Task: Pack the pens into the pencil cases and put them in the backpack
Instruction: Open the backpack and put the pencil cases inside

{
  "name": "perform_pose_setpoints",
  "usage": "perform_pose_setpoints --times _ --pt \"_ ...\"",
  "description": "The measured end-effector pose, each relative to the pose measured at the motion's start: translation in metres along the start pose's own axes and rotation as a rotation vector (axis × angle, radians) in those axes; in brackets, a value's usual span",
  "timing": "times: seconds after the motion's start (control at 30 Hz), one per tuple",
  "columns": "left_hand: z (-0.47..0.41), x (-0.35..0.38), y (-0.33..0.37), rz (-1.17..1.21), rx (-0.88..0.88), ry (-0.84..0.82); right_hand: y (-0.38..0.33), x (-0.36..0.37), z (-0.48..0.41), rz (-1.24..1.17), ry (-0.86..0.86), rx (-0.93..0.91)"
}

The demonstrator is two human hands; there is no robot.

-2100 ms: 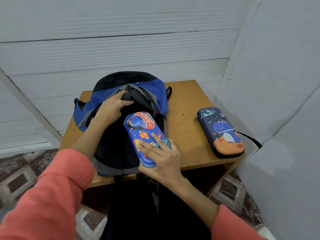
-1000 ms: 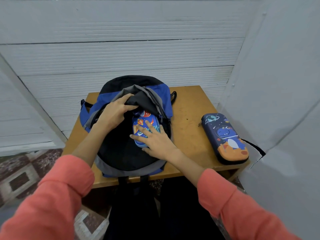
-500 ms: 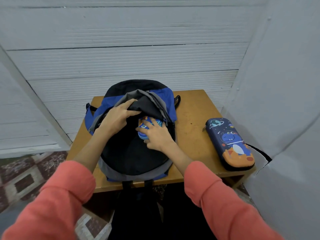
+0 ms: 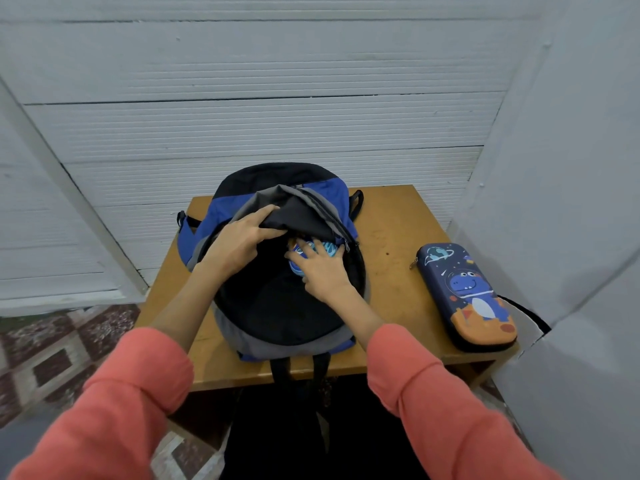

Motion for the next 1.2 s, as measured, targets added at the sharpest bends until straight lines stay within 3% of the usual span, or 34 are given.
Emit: perform_pose_setpoints --times 0.13,0.3,0.37,0.7,0.83,1.2 --pt "0.000 -0.002 0.000 0.008 0.001 0.005 0.002 0.001 0.005 -0.058 0.046 -0.005" --pt "0.000 0.001 0.000 0.030 -0.007 0.006 0.032 -0.021 0.046 -0.437 0.373 -0.045" --pt "0.000 0.002 0.000 0.026 -0.004 0.005 0.060 -0.024 0.067 -0.546 0.420 0.004" --pt "-0.005 0.009 0.004 -0.012 0.039 -0.025 0.202 -0.009 0.158 -0.177 0.053 0.617" --pt "-0.006 0.013 0.005 0.000 0.035 -0.033 0.214 0.005 0.175 -0.108 -0.051 0.670" --pt "-0.004 0.021 -0.002 0.009 -0.001 -0.052 0.218 0.010 0.191 -0.134 -0.053 0.643"
Point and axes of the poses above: each hand's wrist, its own z-axis away from the middle knuckle, its own x-axis out of the palm, y = z × x, the point moved 7 cm from there along -z, towards the middle knuckle, and after that the axes turned 4 degrees about x, right-handed, at the moved point
